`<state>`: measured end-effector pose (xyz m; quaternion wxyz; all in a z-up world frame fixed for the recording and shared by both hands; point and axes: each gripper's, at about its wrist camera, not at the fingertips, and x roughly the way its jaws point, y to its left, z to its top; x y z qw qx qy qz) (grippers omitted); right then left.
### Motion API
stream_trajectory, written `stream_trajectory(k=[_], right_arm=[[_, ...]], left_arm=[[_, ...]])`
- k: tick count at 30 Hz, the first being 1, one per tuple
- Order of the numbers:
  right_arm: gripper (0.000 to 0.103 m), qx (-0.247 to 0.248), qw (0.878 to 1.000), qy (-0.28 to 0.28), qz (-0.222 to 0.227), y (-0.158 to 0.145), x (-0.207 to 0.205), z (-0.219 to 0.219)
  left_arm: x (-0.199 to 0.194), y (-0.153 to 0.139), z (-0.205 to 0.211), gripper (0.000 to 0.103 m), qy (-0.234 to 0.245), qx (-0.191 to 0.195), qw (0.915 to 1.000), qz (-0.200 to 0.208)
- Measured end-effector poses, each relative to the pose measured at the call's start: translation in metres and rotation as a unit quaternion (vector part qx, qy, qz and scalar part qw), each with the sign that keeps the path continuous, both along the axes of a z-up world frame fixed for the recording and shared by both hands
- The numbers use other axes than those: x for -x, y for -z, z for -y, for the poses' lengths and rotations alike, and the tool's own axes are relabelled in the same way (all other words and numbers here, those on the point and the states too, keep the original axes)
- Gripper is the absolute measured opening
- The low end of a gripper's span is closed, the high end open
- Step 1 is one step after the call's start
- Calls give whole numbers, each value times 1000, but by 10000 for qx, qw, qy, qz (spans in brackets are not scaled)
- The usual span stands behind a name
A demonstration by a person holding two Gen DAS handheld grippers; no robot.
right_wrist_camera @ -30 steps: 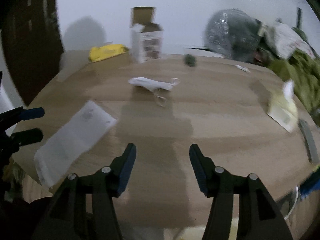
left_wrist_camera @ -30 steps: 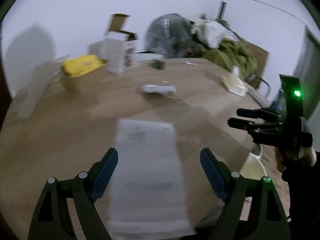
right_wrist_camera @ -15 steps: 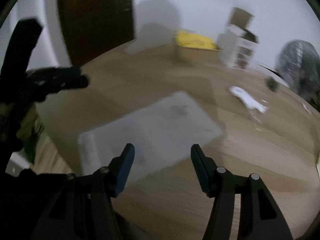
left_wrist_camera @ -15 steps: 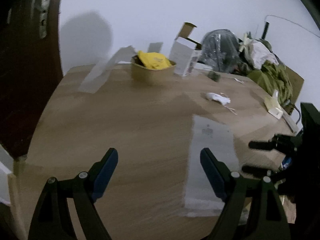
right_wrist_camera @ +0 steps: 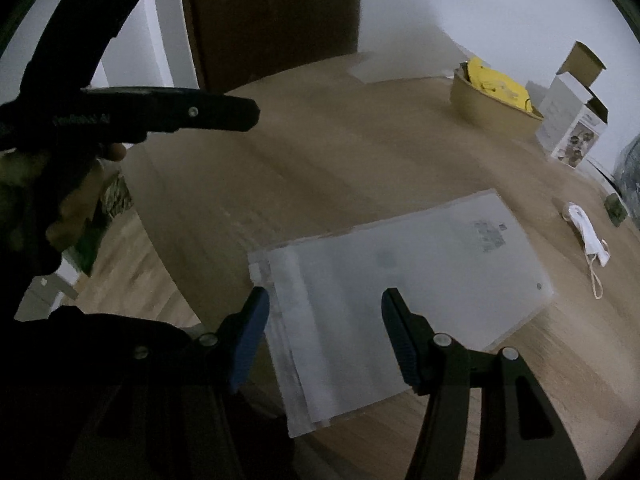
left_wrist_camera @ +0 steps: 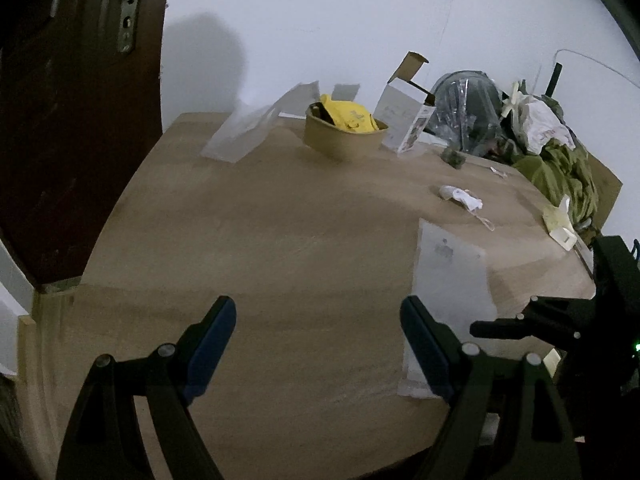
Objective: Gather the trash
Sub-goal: 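Grasp the edge of the printed clear bag with the right gripper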
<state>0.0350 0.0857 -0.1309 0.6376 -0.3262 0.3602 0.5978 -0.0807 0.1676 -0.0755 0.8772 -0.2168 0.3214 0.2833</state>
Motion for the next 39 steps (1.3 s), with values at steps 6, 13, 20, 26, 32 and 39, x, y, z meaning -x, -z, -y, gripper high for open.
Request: stream_trajectory(k=[6, 13, 20, 26, 32, 39], right_arm=[[56, 89, 9999, -77, -24, 7, 2, -3], [56, 120, 9998, -131, -125, 7, 1, -3], [56, 146, 9997, -136, -168, 12, -2, -1], [56, 1, 9994, -73, -341, 13, -7, 2], [57, -85, 9989, -101, -456, 13, -11, 5], [54, -134, 9983, -104, -553, 12, -15, 6]], left_arm=[[3, 1, -1, 84, -13, 25, 10000, 7], [5, 1, 1, 84, 10, 22, 10000, 19], [3, 0, 3, 84, 37, 34, 10000, -9], [0, 0, 4, 84, 54, 46, 10000, -34], [-2, 3, 5, 84, 71, 59, 9999, -55], [-4, 5, 7, 84, 111, 72, 9999, -80]])
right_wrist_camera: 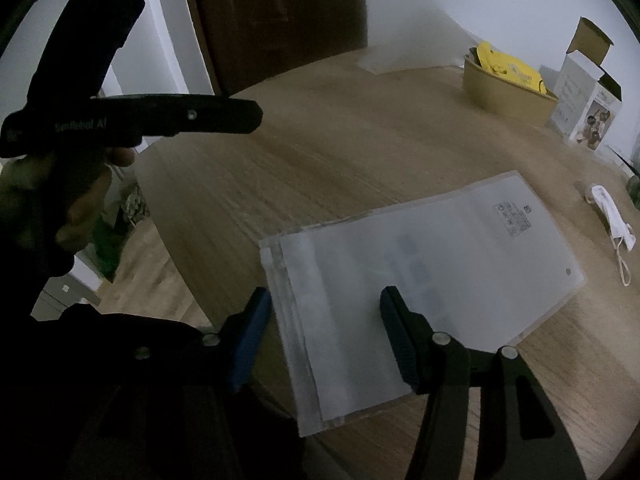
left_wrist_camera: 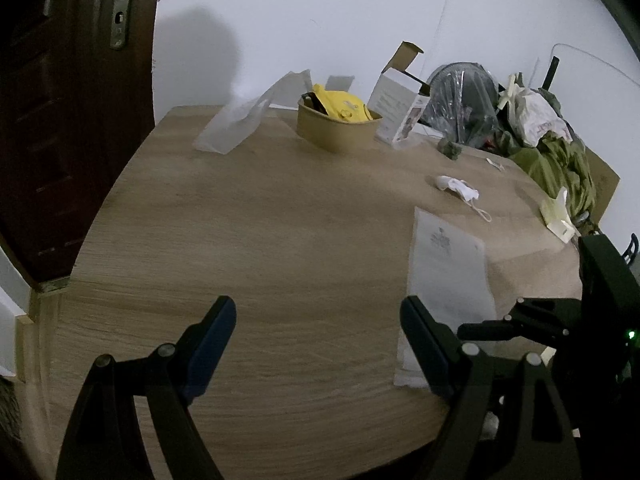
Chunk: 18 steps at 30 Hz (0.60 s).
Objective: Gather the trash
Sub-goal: 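Grasp the edge of the printed clear bag with the right gripper, then lift the printed bag with the right gripper while the left moves toward the white mask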
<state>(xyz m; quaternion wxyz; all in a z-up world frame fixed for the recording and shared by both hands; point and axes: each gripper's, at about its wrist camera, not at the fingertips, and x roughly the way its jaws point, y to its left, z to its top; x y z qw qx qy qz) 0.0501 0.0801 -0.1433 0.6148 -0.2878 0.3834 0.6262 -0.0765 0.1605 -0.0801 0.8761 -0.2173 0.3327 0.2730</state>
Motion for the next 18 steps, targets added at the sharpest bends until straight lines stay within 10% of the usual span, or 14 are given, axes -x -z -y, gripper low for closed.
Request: stream_trajectory(k=[18], right_arm=[[7, -125, 9985, 417, -322, 1, -28, 3]], left_arm=[[-15, -2, 4, 84, 197, -20, 9998, -16]])
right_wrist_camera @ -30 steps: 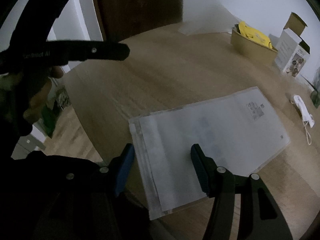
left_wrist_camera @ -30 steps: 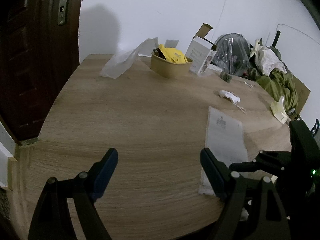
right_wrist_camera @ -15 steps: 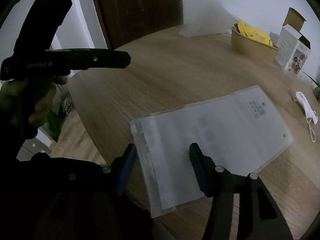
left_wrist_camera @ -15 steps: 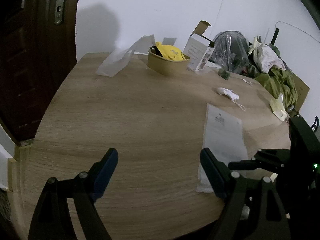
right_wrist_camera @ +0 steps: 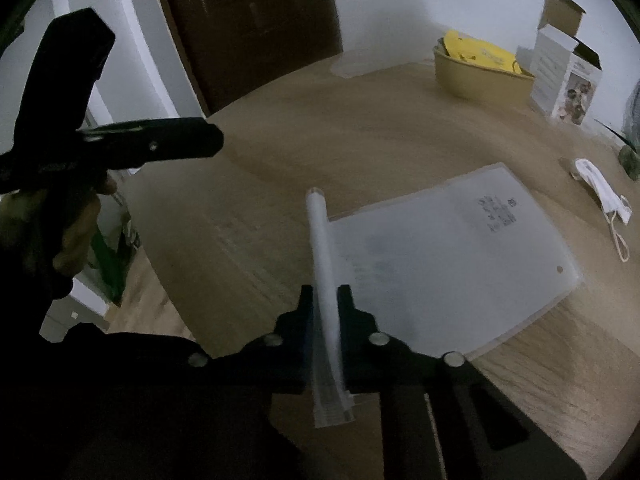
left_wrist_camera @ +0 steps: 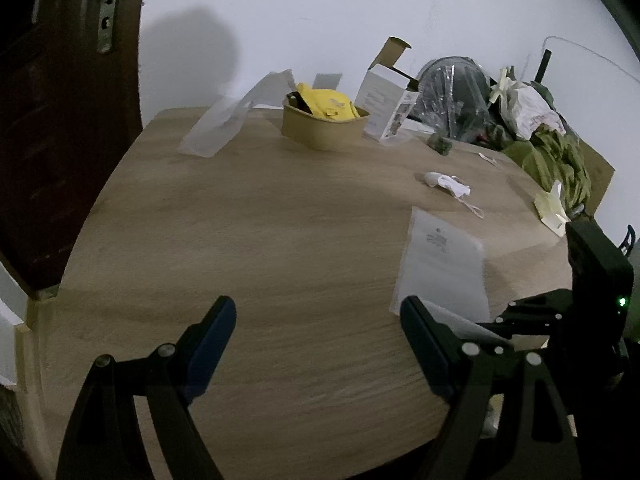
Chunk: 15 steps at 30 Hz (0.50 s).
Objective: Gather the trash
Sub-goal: 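Lift the printed bag with the right gripper while the left moves toward the white mask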
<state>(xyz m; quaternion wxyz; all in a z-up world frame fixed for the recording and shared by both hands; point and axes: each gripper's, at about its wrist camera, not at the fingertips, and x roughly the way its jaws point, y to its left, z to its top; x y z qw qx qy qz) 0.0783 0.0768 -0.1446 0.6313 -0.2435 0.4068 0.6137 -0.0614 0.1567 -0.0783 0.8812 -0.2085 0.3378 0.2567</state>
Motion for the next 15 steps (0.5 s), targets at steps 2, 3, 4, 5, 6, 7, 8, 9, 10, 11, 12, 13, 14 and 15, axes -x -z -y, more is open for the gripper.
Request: stream_trajectory(k=[2, 3, 4, 5, 6, 7, 8, 9, 10, 11, 12, 13, 14, 15], right_arm=[[3, -30, 10000, 82, -3, 0, -2, 1], [3, -75, 9999, 133, -5, -2, -3, 3], [3, -119, 9998, 179, 5, -3, -4, 5], [3, -181, 9996, 233, 32, -7, -4, 8], [3, -238, 9993, 277, 66, -11, -5, 10], [3, -326, 9988, 354, 133, -18, -7, 13], [3, -382, 9982, 416, 179, -22, -9, 16], [3, -455, 9974, 499, 236, -28, -11, 20], [3, -532, 9963, 602, 306, -35, -14, 24], [3, -582, 9953, 688, 361, -41, -16, 27], [3, -632, 9941, 775, 417, -46, -20, 30], [3, -694, 9924, 887, 488, -52, -24, 36], [3, -765, 9902, 1023, 563, -59, -29, 41], [3, -819, 9882, 1131, 622, -63, -32, 46]], left_arm=[[-4, -2, 1, 84, 82, -2, 10000, 22], [-5, -3, 2, 84, 127, -1, 9999, 34], [-9, -4, 3, 84, 193, -5, 9998, 31], [-11, -4, 3, 84, 233, -15, 9997, 25], [-14, -5, 4, 84, 282, -34, 9996, 17], [-18, -7, 4, 84, 354, -56, 9994, 15], [-20, -8, 5, 84, 398, -69, 9992, 18], [-24, -9, 5, 84, 452, -86, 9989, 18], [-28, -10, 6, 84, 509, -96, 9987, 17], [-32, -11, 6, 84, 565, -111, 9983, 16], [-36, -12, 6, 84, 621, -129, 9980, 15], [-41, -14, 7, 84, 711, -154, 9973, 18], [-46, -15, 7, 84, 772, -174, 9969, 15], [-52, -16, 8, 84, 852, -199, 9962, 7]])
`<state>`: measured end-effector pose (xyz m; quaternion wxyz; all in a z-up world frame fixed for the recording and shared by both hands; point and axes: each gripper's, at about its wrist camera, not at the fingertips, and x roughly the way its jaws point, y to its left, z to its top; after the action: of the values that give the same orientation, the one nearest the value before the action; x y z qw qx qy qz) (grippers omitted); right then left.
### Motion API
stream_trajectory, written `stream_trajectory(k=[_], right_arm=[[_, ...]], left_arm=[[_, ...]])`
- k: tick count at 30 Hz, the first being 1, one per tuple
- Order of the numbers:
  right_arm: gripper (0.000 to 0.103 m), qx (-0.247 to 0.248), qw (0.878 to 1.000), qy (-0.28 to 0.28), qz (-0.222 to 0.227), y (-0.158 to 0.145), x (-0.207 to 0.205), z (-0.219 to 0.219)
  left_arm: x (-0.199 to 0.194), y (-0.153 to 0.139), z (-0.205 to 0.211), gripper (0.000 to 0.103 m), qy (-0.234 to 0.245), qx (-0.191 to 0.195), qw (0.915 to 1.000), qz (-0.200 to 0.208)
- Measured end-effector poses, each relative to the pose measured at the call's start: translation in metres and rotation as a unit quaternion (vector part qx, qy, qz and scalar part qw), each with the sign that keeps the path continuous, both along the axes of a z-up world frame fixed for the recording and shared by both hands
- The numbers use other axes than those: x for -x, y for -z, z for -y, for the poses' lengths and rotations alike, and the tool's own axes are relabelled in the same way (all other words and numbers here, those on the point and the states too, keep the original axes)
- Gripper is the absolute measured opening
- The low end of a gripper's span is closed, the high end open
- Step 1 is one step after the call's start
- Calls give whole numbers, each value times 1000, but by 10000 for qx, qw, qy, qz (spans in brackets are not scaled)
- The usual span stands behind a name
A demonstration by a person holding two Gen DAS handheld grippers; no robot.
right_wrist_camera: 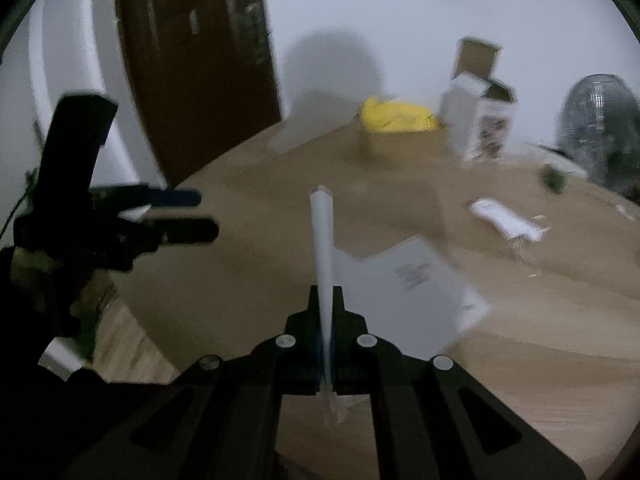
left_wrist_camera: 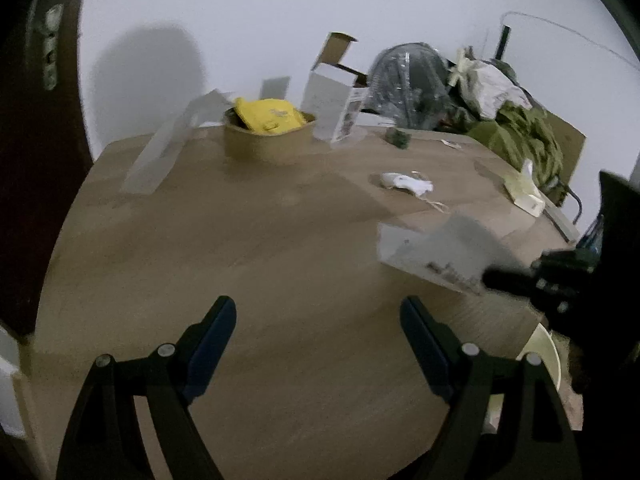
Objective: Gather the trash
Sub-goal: 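Lift the printed bag with the right gripper while the left moves toward the white mask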
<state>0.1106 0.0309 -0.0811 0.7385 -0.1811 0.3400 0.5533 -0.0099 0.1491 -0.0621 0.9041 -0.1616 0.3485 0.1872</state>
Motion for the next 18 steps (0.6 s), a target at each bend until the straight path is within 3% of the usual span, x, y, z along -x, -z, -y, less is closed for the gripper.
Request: stream_trajectory(k=[10, 18], right_arm=[[3, -632, 9909, 1089, 482, -45, -46, 48], [3, -705, 9797, 1682, 832, -60, -74, 78]], left_arm=[[-66, -11, 6, 84, 869, -256, 9959, -49], [-128, -8, 16, 84, 1562, -409, 9867, -174]])
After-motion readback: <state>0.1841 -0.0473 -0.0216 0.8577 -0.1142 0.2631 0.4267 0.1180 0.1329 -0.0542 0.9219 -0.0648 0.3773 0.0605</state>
